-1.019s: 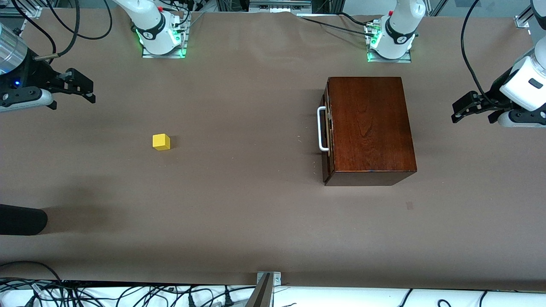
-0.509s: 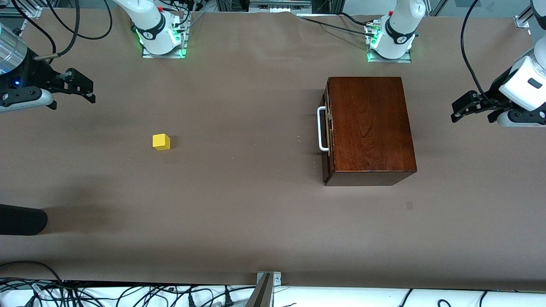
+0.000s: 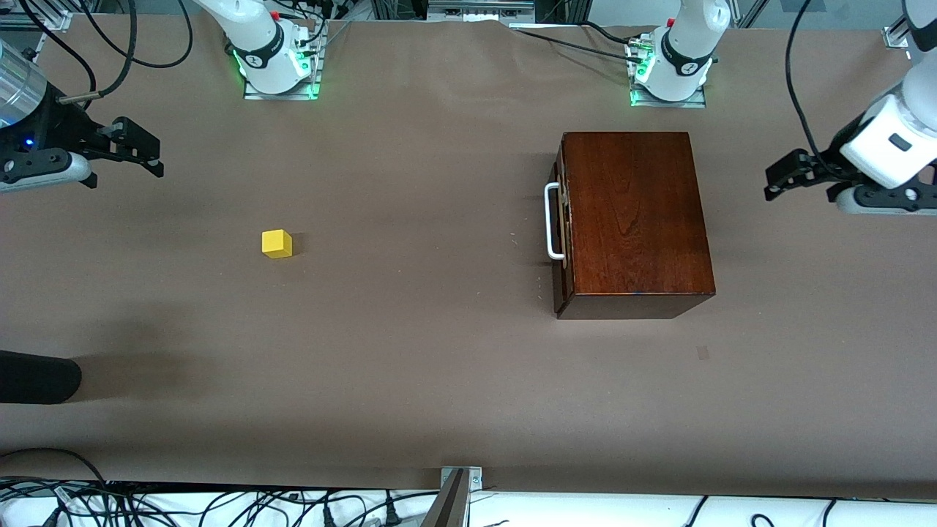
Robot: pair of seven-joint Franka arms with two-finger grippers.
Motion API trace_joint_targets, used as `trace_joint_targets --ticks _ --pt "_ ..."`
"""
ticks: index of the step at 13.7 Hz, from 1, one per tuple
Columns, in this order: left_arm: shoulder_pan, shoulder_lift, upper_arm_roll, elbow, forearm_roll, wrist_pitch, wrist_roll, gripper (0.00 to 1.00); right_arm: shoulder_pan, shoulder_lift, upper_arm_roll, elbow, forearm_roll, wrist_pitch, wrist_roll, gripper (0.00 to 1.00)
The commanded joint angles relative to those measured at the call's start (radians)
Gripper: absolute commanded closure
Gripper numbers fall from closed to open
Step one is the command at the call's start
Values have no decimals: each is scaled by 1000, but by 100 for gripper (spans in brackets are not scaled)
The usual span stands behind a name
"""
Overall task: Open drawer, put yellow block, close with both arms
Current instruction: 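Move the left gripper over the box toward the white drawer handle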
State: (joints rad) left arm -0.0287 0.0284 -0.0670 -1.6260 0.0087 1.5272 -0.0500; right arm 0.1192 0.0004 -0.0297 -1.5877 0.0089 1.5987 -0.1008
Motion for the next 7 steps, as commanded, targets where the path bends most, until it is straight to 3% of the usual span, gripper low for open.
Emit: trace_joint_targets --ticks 1,5,7 --pt "-2 76 -101 32 23 -99 -7 0 -10 10 4 31 2 -25 -19 0" --pt "-32 149 -226 40 20 -93 -67 0 -10 10 4 31 2 -25 -19 0" --pt "-116 166 -232 40 22 -56 -129 0 -10 10 4 31 2 -25 -19 0"
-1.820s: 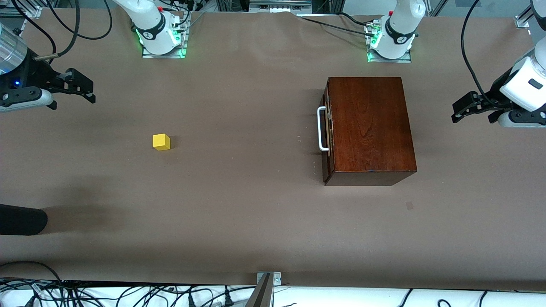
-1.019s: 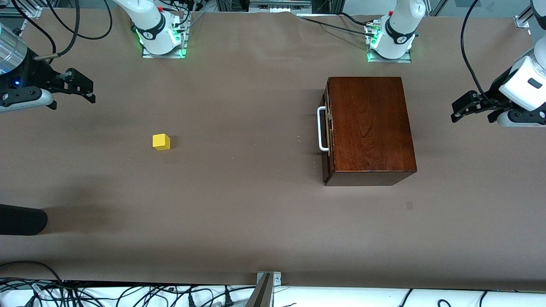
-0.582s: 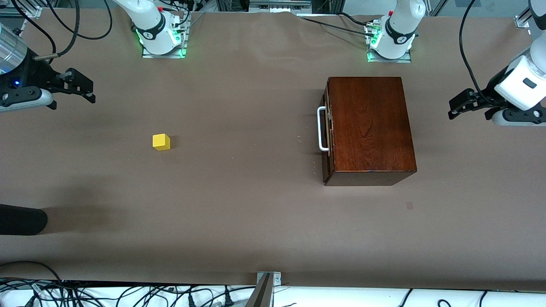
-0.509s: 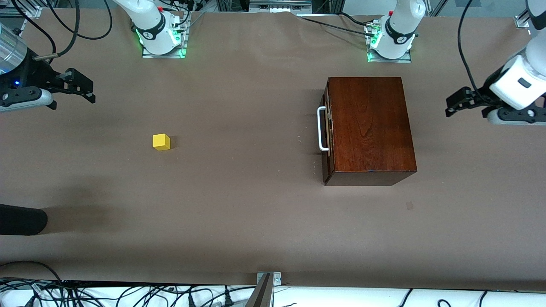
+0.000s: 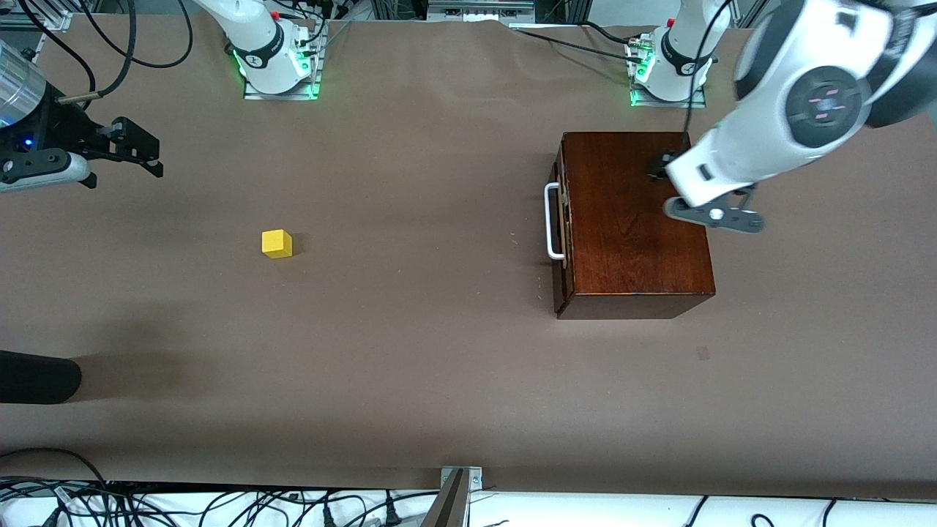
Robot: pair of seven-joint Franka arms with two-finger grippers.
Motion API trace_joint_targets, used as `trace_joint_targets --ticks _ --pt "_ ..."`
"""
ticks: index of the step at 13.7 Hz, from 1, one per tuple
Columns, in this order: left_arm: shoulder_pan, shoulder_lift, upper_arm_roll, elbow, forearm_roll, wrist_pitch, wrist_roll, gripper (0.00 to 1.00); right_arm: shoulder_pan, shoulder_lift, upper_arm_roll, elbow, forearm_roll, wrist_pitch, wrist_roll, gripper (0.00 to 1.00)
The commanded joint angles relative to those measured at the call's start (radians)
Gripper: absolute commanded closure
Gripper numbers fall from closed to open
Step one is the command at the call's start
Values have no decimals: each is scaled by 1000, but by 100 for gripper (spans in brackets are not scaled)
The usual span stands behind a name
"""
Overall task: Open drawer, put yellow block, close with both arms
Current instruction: 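Move the left gripper over the box toward the white drawer handle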
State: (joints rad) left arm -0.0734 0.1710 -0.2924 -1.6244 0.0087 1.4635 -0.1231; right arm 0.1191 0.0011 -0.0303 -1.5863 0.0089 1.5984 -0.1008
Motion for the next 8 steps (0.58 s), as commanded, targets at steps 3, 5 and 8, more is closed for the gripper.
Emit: trace_joint_targets --ticks 3,5,8 --pt "-176 77 -5 55 22 86 -229 0 -10 10 4 29 2 -25 -19 0" --pt "-230 125 -5 55 25 165 -343 0 -10 10 4 29 2 -25 -19 0" --pt "-264 189 -7 52 25 244 -411 0 -10 10 4 29 2 -25 -19 0"
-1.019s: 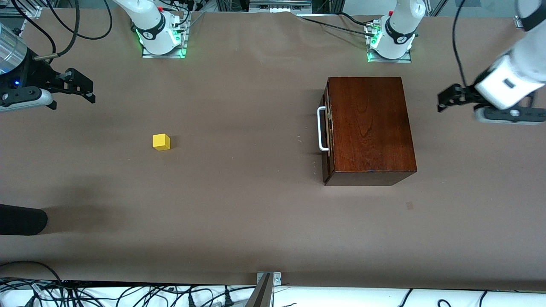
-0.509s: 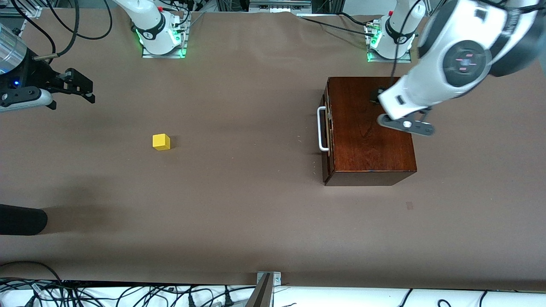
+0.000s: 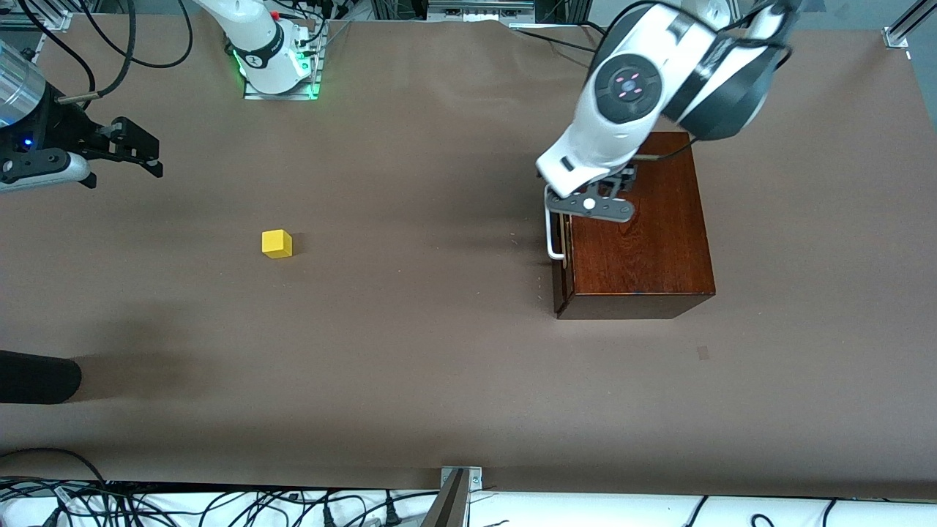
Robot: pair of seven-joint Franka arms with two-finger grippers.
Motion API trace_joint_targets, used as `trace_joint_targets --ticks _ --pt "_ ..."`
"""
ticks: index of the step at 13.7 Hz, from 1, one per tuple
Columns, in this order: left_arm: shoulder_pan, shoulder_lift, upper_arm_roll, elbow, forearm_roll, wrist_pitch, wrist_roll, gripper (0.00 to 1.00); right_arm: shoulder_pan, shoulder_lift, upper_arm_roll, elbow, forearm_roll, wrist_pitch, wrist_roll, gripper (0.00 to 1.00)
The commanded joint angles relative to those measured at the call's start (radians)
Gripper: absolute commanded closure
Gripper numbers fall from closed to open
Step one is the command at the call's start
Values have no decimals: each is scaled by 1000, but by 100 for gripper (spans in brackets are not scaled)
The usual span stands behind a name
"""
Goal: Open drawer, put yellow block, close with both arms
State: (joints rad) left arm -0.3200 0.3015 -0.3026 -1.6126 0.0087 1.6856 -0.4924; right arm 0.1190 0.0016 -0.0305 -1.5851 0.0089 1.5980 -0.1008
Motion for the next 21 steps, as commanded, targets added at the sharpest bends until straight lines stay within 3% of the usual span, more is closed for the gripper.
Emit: trace_joint_targets --ticks 1,5,11,21 --pt "-42 77 5 39 24 44 -69 0 -10 9 4 28 2 -24 -19 0" --pt "-93 117 5 17 131 54 -182 0 -10 9 4 28 2 -24 -19 0" --pt "-131 166 7 22 137 80 -262 0 -10 9 4 28 2 -24 -19 0" --pt "-201 272 5 14 275 167 -394 0 -10 9 3 28 2 -24 -17 0"
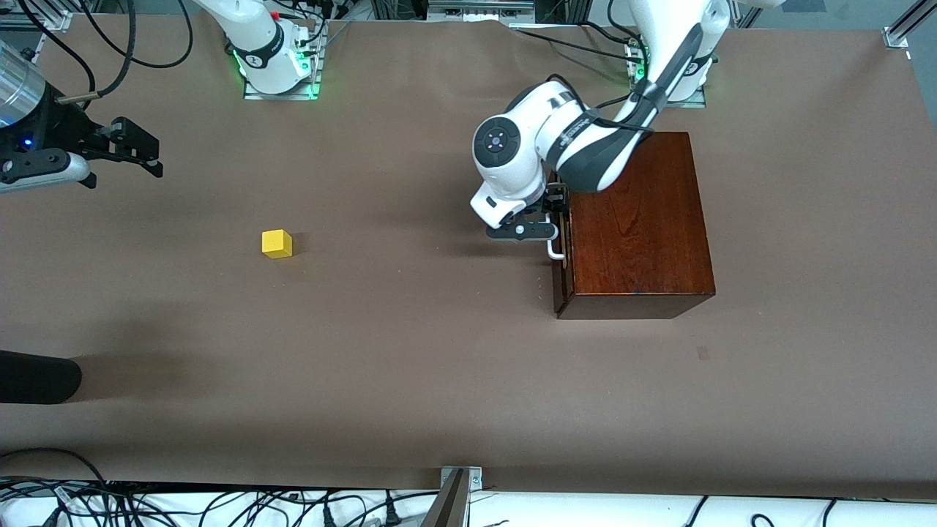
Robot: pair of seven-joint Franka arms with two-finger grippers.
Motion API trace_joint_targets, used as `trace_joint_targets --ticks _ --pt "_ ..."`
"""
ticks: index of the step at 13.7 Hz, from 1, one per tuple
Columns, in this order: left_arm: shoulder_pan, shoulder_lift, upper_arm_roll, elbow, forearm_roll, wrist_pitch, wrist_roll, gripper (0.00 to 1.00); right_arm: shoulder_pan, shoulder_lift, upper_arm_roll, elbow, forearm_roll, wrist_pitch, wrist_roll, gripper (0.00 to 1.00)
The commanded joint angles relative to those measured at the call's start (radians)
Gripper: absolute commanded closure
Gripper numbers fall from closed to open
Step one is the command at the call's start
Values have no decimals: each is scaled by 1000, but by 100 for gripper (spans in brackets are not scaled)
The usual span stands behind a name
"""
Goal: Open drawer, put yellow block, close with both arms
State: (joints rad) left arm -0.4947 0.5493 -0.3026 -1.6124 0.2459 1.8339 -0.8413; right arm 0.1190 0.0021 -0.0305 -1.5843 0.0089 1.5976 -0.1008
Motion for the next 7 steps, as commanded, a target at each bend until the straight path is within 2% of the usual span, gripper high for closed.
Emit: trace_joint_targets --ticks 1,7 --pt "-34 38 5 15 38 28 -51 0 -10 9 4 27 2 -24 -17 0" --pt "-77 58 5 26 27 169 -76 0 -10 9 3 27 2 -24 -17 0"
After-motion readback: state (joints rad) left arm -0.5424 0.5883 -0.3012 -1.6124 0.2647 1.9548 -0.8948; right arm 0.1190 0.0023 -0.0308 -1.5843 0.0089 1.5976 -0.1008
